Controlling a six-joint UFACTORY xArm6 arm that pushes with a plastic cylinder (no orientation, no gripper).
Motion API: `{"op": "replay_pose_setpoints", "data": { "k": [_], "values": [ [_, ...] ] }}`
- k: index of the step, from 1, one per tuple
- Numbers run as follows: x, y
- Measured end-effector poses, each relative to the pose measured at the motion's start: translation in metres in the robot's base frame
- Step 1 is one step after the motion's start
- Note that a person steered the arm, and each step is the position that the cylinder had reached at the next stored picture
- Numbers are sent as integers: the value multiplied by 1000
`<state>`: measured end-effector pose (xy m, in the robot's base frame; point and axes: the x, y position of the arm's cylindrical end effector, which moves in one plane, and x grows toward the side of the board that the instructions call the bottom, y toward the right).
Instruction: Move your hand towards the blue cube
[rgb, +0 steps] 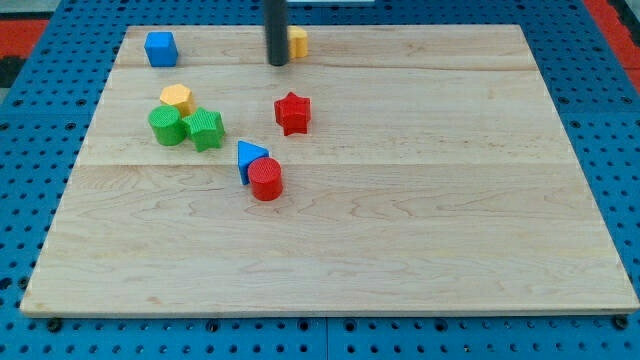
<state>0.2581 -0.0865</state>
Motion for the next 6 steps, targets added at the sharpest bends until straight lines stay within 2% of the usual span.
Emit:
{"op": "replay_pose_setpoints", "data": {
  "k": [1,2,3,4,6],
  "values": [
    [-38,2],
    [-49,48],
    [-38,42],
    [-13,-22],
    [-11,-45]
  ]
}}
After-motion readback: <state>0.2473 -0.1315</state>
